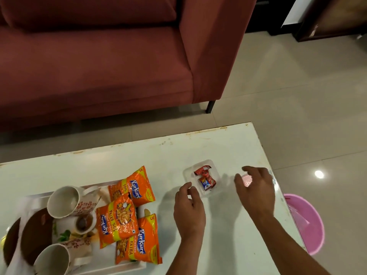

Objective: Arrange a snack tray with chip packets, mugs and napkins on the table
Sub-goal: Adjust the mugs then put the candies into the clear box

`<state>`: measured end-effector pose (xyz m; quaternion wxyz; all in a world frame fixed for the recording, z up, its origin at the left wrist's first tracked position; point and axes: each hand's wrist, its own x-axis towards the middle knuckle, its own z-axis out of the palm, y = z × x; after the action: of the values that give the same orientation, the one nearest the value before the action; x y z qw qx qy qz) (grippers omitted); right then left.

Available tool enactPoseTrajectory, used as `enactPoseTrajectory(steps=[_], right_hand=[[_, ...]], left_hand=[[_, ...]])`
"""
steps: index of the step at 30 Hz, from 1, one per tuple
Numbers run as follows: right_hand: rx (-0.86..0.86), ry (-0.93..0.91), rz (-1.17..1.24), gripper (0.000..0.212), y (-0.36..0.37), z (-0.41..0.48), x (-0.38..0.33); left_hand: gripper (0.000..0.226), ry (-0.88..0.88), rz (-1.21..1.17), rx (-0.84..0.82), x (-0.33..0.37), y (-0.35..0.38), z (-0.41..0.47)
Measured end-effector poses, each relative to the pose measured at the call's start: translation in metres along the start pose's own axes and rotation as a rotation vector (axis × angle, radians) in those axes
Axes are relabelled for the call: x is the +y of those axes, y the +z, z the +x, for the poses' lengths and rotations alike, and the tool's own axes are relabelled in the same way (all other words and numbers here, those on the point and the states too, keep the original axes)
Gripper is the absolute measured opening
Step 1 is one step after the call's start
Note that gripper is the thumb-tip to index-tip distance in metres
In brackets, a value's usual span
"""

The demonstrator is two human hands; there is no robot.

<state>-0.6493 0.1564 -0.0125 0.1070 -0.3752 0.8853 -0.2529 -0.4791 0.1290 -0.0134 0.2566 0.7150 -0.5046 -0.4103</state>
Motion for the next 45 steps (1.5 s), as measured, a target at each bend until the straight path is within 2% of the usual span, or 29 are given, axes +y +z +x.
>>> enactPoseTrajectory(steps=[2, 4, 5, 7, 9, 11, 14, 17, 19, 22, 30, 45], right_hand=[[-0.042, 0.106, -0.163, 0.057, -0.007, 0.0, 0.023], [-0.203, 0.176, -0.314, 0.079, -0.009, -0.004, 0.039], [-0.255, 0.164, -0.34, 0.08, -0.009, -0.007, 0.046], [-0.27, 0.136, -0.318, 0.061, -0.009, -0.014, 0.054], [-0.265, 0.232, -0.239, 0.051, -0.011, -0.018, 0.051], [-0.259, 0.308, -0.173, 0.057, -0.012, -0.019, 0.046], [-0.191, 0.333, -0.028, 0.078, -0.018, -0.019, 0.028], [-0.088, 0.188, 0.105, 0.082, -0.019, -0.023, -0.013], [-0.068, 0.066, 0.111, 0.081, -0.012, -0.028, -0.042], [-0.151, 0.001, 0.074, 0.086, 0.005, -0.031, -0.071], [-0.232, -0.012, 0.005, 0.08, 0.032, -0.026, -0.07], [-0.247, -0.019, 0.039, 0.076, 0.041, -0.028, -0.061]], left_hand=[[0.029, 0.0, 0.0, -0.019, -0.002, 0.0, -0.001], [0.029, 0.006, 0.006, -0.03, -0.002, 0.001, -0.001], [0.03, 0.009, 0.009, -0.035, -0.002, 0.002, 0.0], [0.031, 0.004, -0.014, -0.049, 0.001, 0.003, 0.002], [0.032, -0.015, -0.066, -0.066, 0.003, 0.003, 0.005], [0.034, -0.039, -0.124, -0.085, 0.005, 0.002, 0.009], [0.033, -0.082, -0.265, -0.144, 0.012, 0.0, 0.014], [0.033, -0.124, -0.326, -0.162, 0.019, -0.003, 0.023], [0.039, -0.141, -0.323, -0.167, 0.021, -0.002, 0.028], [0.043, -0.128, -0.292, -0.18, 0.023, -0.003, 0.03], [0.038, 0.027, -0.112, -0.23, 0.018, -0.005, 0.056], [0.023, 0.036, 0.046, -0.132, 0.027, -0.001, 0.075]])
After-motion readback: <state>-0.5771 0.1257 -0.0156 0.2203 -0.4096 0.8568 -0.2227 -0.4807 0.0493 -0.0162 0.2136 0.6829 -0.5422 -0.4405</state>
